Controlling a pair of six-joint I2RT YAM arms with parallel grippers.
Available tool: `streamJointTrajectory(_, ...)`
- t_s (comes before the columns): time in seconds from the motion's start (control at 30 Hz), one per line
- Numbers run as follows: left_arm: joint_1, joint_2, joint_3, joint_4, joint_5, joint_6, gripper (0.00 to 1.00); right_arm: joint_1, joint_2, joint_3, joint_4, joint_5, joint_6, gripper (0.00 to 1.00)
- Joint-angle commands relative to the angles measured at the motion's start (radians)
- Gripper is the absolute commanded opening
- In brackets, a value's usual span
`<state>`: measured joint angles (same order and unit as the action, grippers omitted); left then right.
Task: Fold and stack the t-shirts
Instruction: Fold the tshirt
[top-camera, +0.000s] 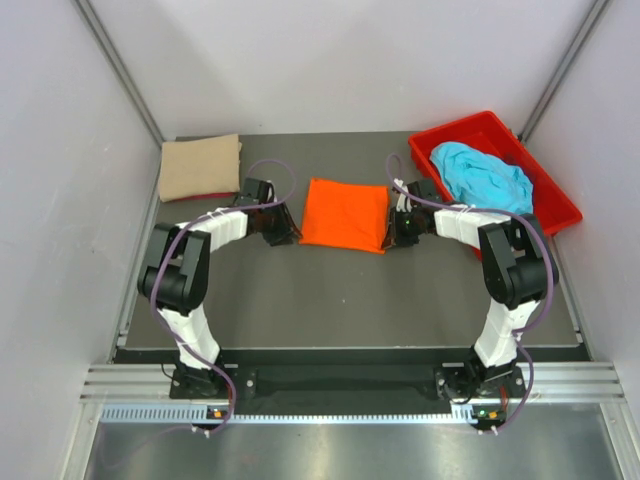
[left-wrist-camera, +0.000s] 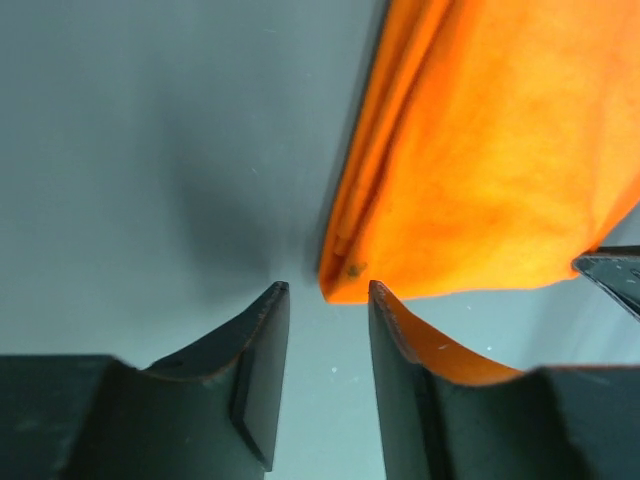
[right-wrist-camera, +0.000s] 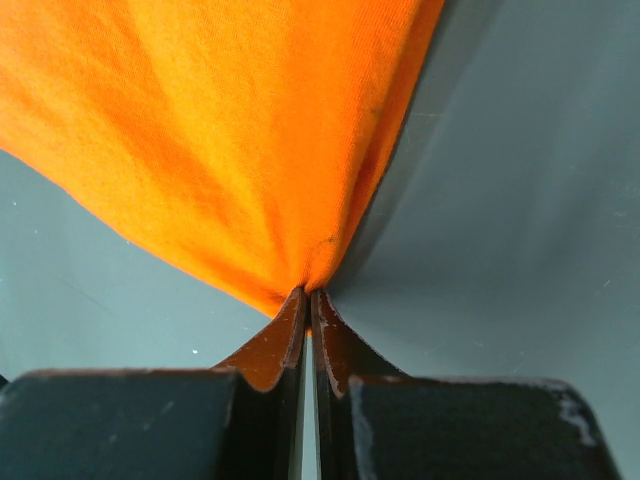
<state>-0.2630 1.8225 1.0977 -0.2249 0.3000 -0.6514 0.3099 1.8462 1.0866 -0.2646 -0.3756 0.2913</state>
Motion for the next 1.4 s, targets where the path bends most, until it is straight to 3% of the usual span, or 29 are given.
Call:
streamJointTrajectory(0.0,0.008,0.029,0.031,0.061,0.022,0.022,0.41,-0.009,-0.031,-0.004,0.010,0.000,-0.014,0.00)
streamJointTrajectory(0.17,0.008,0.081,0.053,0.052,0.044,0.029,0.35,-0.014,-0.027,0.004,0.007,0.001,-0.015,0.00)
streamJointTrajectory(0.27,0.008,0.103,0.057,0.055,0.074,0.029,0.22,-0.014,-0.024,0.003,0.005,0.006,-0.014,0.00)
streamJointTrajectory(0.33,0.010,0.107,0.054,0.047,0.091,0.030,0.04,-0.015,-0.024,0.001,-0.001,0.010,-0.014,0.00)
streamJointTrajectory(0.37,0.008,0.103,0.051,0.042,0.093,0.030,0.00,-0.015,-0.027,0.001,-0.008,0.012,-0.015,0.00)
streamJointTrajectory(0.77,0.008,-0.077,-0.090,-0.014,0.084,-0.036,0.00,-0.014,-0.130,-0.073,-0.022,-0.019,-0.004,0.00)
streamJointTrajectory(1.1,-0.036,-0.278,-0.312,-0.057,0.086,-0.071,0.00,0.005,-0.284,-0.302,0.024,-0.042,0.020,0.00)
streamJointTrajectory(1.23,-0.035,-0.373,-0.291,-0.096,0.068,-0.016,0.20,0.005,-0.327,-0.337,0.007,-0.007,0.006,0.07)
streamJointTrajectory(1.27,-0.035,-0.382,-0.277,-0.091,0.057,0.004,0.32,0.005,-0.328,-0.337,0.002,0.019,0.005,0.07)
streamJointTrajectory(1.37,-0.022,-0.355,-0.172,-0.067,0.033,0.074,0.43,0.003,-0.320,-0.337,-0.016,0.078,0.015,0.06)
